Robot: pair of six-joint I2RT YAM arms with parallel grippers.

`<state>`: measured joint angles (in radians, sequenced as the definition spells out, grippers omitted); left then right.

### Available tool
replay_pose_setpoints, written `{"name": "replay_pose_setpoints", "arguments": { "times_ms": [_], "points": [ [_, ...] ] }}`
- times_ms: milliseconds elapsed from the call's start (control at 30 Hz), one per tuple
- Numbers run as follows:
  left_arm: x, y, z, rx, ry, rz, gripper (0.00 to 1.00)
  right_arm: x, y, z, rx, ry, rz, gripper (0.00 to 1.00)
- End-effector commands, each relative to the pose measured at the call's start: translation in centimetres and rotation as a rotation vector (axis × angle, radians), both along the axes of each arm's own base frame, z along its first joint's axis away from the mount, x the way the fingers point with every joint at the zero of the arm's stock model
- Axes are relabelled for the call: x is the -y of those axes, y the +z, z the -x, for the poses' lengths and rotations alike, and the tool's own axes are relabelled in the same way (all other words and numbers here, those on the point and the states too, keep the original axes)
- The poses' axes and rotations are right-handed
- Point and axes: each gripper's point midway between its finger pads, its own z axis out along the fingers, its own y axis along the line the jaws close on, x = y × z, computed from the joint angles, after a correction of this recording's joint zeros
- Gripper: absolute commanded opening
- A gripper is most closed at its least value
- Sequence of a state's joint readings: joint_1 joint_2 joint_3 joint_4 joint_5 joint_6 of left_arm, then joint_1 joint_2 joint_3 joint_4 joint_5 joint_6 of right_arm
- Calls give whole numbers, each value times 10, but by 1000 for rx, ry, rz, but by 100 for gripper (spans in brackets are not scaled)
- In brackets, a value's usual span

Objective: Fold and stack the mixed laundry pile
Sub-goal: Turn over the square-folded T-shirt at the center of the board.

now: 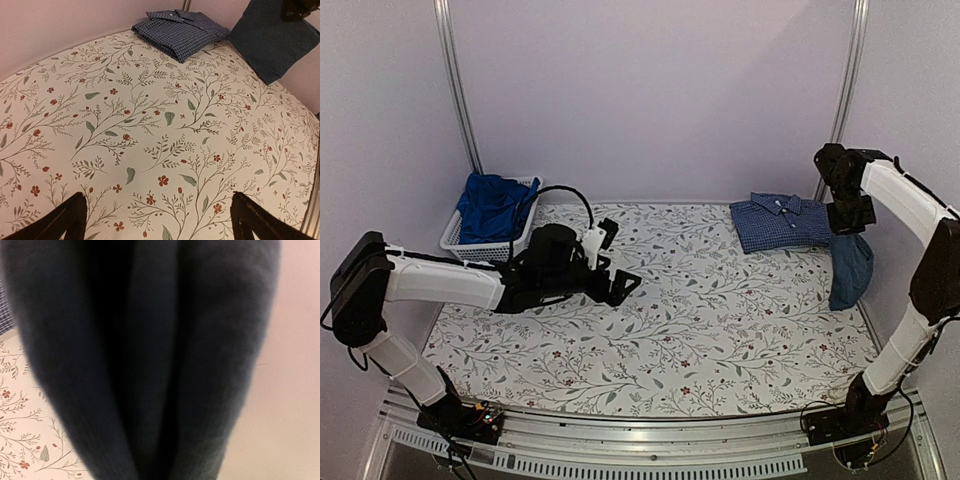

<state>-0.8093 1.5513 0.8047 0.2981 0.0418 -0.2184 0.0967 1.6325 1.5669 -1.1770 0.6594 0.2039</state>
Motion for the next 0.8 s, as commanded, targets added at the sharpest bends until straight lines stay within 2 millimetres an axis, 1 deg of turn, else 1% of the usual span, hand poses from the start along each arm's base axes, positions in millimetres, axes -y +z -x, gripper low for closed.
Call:
{"name": "replay_pose_setpoints", "arguments": {
  "times_ms": [0,33,67,100,167,200,233,267,300,333,367,400,433,467,567,633,700,767],
  "points": [
    [-2,7,-7,10,6,18,100,-57,-8,-17,-18,82,66,0],
    [-2,7,-8,8,10,14,100,-72,-17,-20,-37,108,55,0],
    [-3,7,-9,4,15,12,100,-91,-35,-25,-75,131,46,0],
    [-5,7,-10,-4,21,17,100,-108,-46,-26,-101,158,40,0],
    [-11,10,-11,-25,20,44,100,-150,-73,-32,-143,216,12,0],
    [-15,12,-13,-37,26,59,100,-171,-90,-34,-176,248,0,0],
    [-21,15,-14,-47,34,72,100,-193,-103,-36,-195,280,-17,0],
    [-25,18,-15,-56,35,89,100,-214,-110,-37,-198,310,-38,0],
    [-31,21,-15,-61,39,105,100,-234,-126,-38,-225,336,-47,0],
    [-36,28,-15,-56,47,123,100,-252,-133,-37,-235,363,-63,0],
    [-41,30,-16,-59,58,133,100,-270,-144,-37,-254,387,-76,0],
    [-47,34,-17,-59,67,143,100,-286,-149,-36,-263,410,-93,0],
    [-51,35,-18,-62,74,150,100,-305,-164,-32,-287,435,-103,0],
    [-58,35,-21,-67,94,154,100,-320,-173,-31,-297,455,-121,0],
    [-71,34,-26,-85,141,167,100,-370,-192,-20,-318,524,-240,0],
    [-79,32,-29,-110,175,179,100,-397,-202,-11,-326,551,-327,0],
    [-88,32,-32,-126,212,193,100,-421,-205,-5,-326,570,-427,0],
    [-95,34,-34,-134,237,211,100,-446,-200,-1,-314,607,-537,1]
  ]
}}
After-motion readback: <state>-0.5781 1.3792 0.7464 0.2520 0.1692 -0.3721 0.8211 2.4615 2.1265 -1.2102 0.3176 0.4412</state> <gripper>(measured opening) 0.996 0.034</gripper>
